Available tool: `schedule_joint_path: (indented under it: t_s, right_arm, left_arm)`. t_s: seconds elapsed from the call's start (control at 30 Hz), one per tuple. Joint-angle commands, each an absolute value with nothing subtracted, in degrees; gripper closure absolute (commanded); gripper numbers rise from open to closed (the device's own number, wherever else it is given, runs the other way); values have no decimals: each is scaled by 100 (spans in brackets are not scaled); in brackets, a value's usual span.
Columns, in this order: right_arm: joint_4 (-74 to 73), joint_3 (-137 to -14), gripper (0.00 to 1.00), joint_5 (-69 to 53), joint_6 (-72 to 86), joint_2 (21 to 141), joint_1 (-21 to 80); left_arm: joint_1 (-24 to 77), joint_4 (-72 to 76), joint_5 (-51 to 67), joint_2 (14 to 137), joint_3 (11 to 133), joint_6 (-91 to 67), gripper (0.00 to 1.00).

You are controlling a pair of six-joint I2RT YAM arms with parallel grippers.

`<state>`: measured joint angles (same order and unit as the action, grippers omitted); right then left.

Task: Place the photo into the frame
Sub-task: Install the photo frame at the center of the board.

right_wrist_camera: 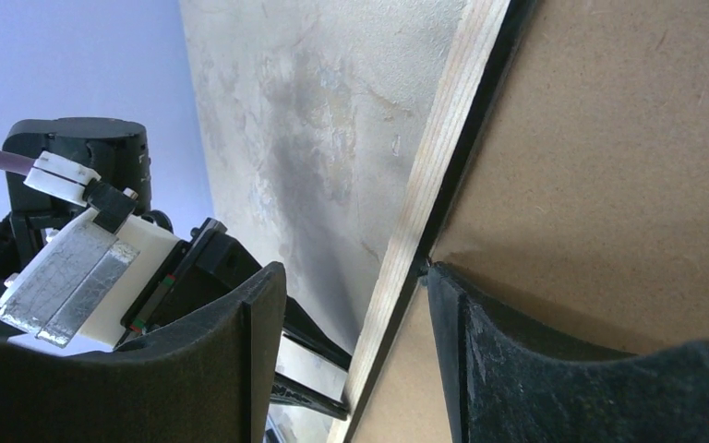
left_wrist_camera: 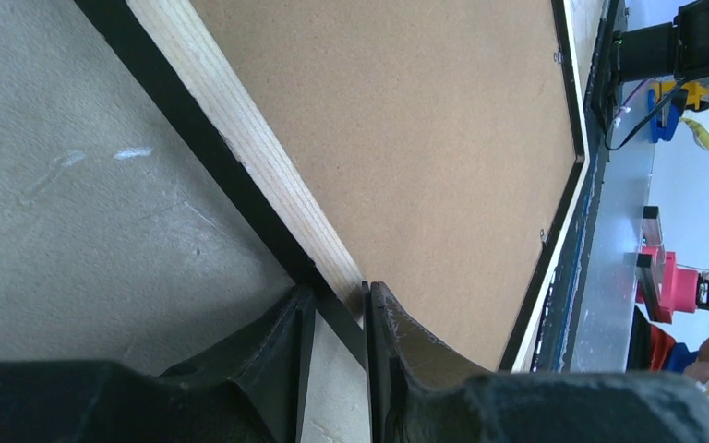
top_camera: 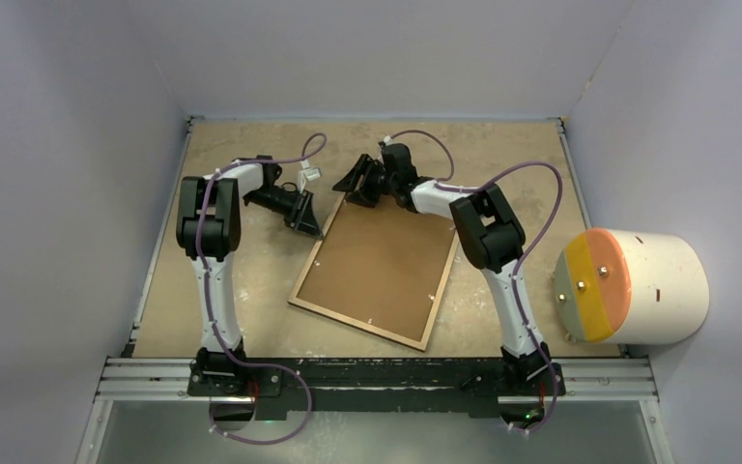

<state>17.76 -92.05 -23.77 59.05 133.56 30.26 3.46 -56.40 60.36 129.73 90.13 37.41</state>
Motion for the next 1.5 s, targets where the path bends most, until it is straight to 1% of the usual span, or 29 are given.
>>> schedule_joint_path:
  t_s: [0.0, 0.3, 0.57, 0.97, 1.47]
  right_arm:
    - [1768, -9313, 39, -2712, 6081, 13531, 3086]
    - [1488, -9360, 37, -2763, 5896, 13293, 2895]
    - [1164, -9520, 35, -2439, 5511, 13239, 2760]
    - [1090, -9502, 35, -2509, 5388, 13491, 3089]
    - [979, -9562, 36, -2719, 5510, 13453, 3163]
  left_arm:
    - [396, -5731, 5644, 12912, 8833, 4087, 73]
    - [391, -5755, 5616, 12862, 8786, 4113, 73]
    - [371, -5757, 5599, 12810, 8728, 4142, 74]
    - [363, -5757, 5610, 12823, 8754, 4131, 75]
    - [360, -5748, 5638, 12802, 8729, 4140, 76]
